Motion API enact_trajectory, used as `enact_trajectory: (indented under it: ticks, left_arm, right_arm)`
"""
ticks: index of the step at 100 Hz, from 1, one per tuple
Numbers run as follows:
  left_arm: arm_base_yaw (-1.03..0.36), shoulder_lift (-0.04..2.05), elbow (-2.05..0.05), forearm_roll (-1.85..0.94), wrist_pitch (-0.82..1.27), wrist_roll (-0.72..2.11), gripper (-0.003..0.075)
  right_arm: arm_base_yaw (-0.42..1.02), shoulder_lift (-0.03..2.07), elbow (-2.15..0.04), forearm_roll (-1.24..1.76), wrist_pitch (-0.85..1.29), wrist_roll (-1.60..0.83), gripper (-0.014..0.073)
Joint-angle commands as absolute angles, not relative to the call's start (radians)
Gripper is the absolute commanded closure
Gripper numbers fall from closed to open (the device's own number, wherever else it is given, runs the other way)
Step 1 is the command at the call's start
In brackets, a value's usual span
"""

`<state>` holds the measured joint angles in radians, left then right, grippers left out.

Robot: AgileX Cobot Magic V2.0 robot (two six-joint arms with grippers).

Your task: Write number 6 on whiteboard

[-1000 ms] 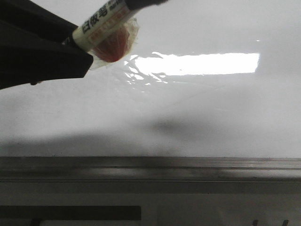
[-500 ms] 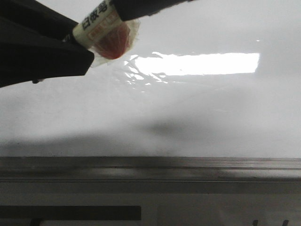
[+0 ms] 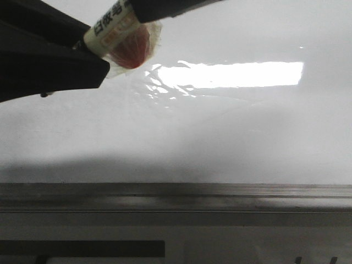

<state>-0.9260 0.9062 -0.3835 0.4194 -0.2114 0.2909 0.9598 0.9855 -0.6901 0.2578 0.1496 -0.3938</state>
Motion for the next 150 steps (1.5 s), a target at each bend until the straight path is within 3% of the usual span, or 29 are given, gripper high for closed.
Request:
enact_trajectory:
  ticks: [1,16,23,60,78,110,150]
  left_arm:
    - [-0.933,0.896,-0.412,0.404,-0.290,0.281,0.0631]
    - [-0.933,0.893,-0.412,0.380,-0.292,0.281,0.0363]
    - [-0.931,0.877,-0.412,0.344,-0.283,0.281,0.0306]
    - [-0.924,0.598,-0.412,0.113,-0.049,0.281,0.0311]
    - [-0.814,0.476,-0.412,0.037,-0.042,0.281,0.0336]
    - [-0.560,0.466,-0.412,-0.031,-0.044,0.281,0.0344]
    - [-0.516,0.466,-0.412,-0.031,-0.056,0.281,0.0344]
  right_arm:
    - [0.953,0.978,-0.724,0.252,0.070,-0.401,0.0664]
    - [0.953,0.978,-0.724,0.280,0.057,-0.399,0.0664]
    - [0.950,0.978,-0.724,0.311,0.056,-0.399,0.0664]
    - [0.938,0.922,-0.724,0.397,0.117,-0.396,0.0664]
    - [0.877,0.895,-0.724,0.429,0.143,-0.396,0.0664]
    - [0.757,0.916,-0.789,0.432,0.142,-0.395,0.0664]
    - [0.644,1.035,-0.930,0.378,0.196,-0.395,0.0664]
